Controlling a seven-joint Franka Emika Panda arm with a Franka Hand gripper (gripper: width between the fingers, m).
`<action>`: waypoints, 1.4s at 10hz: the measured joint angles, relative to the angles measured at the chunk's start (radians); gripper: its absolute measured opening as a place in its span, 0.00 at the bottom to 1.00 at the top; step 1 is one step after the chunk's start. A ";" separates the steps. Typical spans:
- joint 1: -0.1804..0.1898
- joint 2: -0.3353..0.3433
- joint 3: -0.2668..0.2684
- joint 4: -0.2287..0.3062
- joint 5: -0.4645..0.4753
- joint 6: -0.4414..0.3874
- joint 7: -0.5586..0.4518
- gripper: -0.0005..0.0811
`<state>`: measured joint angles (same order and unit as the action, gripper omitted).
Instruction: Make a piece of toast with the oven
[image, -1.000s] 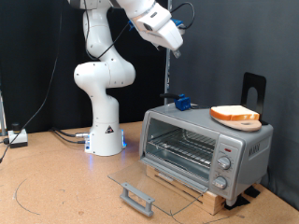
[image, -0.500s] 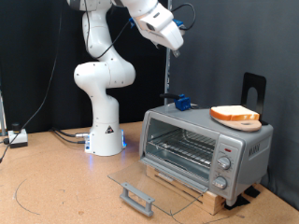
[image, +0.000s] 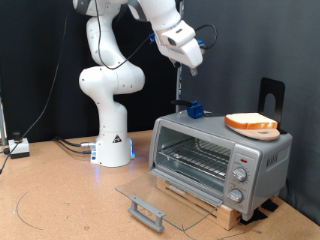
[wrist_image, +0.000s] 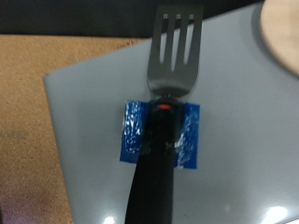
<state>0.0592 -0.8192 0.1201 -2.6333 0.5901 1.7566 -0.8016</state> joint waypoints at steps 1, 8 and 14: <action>0.000 -0.016 0.017 -0.044 0.000 0.013 0.005 1.00; 0.005 -0.027 0.164 -0.139 0.047 0.199 0.113 1.00; 0.015 -0.028 0.272 -0.194 0.090 0.259 0.131 1.00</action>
<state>0.0740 -0.8468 0.3923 -2.8268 0.6802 2.0159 -0.6707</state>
